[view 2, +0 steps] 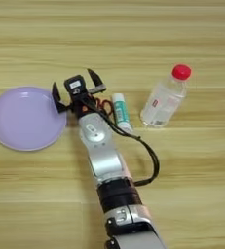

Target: Move the objects on the table

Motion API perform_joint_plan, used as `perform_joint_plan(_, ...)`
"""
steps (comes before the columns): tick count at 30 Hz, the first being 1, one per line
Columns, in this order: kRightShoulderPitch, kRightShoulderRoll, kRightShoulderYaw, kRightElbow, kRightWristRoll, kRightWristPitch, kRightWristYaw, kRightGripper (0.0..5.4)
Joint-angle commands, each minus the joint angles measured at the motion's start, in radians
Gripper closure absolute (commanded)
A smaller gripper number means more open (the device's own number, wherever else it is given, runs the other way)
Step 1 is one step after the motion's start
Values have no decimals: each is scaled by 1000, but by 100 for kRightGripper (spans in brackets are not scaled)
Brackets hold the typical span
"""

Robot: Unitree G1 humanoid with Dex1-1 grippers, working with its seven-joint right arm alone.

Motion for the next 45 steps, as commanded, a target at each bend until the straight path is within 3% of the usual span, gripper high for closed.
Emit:
perform_joint_plan(1, -21, -22, -49, -102, 32, 3, -19, 3)
perform_joint_plan(15, 87, -36, -134, -214, 84, 60, -21, 3)
perform_joint_plan(24, 117, -42, -179, -199, 113, 71, -28, 3)
perform_joint_plan(45, 117, -42, -252, -132, 204, 171, -12, 3)
